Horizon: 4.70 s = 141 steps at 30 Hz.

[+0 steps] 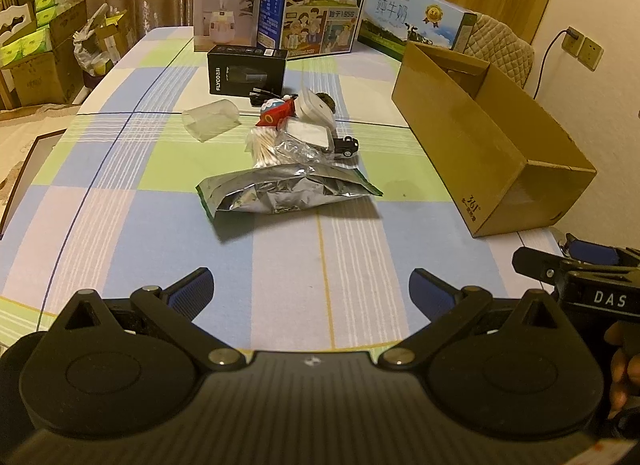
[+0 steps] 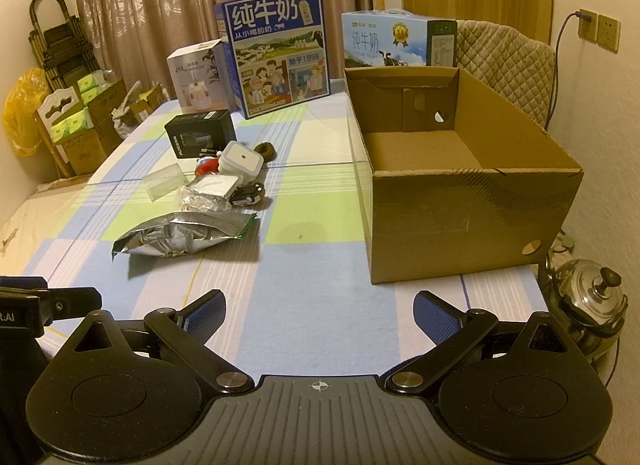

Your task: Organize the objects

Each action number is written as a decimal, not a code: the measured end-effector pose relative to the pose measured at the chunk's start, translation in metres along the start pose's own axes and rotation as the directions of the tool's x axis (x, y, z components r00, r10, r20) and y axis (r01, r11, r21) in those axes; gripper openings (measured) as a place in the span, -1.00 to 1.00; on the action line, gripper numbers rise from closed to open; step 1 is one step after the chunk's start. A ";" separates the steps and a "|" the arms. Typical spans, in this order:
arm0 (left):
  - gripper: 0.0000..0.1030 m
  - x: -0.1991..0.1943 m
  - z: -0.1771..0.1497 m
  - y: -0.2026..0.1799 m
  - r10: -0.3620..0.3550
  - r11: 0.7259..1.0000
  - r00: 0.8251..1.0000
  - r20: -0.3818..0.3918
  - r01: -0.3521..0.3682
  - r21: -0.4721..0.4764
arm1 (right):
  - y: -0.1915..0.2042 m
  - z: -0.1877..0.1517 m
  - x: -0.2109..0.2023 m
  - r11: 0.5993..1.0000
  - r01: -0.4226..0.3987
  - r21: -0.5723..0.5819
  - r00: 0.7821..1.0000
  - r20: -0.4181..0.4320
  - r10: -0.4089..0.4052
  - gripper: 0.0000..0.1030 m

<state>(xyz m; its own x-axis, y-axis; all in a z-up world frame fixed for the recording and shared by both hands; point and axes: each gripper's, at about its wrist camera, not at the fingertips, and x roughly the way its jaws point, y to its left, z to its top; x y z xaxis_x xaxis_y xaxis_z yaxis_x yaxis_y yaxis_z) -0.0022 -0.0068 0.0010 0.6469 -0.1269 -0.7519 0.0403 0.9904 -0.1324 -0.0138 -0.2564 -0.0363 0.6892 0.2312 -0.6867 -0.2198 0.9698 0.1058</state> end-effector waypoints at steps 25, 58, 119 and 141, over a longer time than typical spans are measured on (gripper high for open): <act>0.98 0.016 0.051 0.037 -0.064 0.958 0.998 -0.020 0.067 0.278 | 0.030 0.032 0.019 0.967 -0.146 -0.211 0.989 -0.017 0.145 0.89; -0.31 0.189 0.087 -0.002 -0.035 0.514 0.951 -0.308 0.281 0.811 | 0.055 0.065 0.168 0.867 -0.207 -0.452 0.973 -0.186 0.136 0.51; -0.43 0.129 0.104 0.124 -0.036 0.971 0.936 -0.351 0.115 0.208 | 0.088 0.042 0.152 0.980 -0.175 -0.100 0.976 -0.151 0.159 0.15; -0.43 0.056 0.138 -0.029 -0.204 0.946 0.949 -0.239 0.254 0.203 | 0.001 0.094 0.027 0.996 -0.067 -0.063 0.990 0.120 0.074 0.15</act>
<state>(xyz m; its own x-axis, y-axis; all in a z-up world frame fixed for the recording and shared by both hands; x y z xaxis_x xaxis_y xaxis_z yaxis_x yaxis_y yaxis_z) 0.1380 -0.0345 0.0523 0.4240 -0.3353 -0.8413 0.3567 0.9157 -0.1851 0.0699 -0.2418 0.0130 0.7490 0.3100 -0.5855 -0.3085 0.9453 0.1059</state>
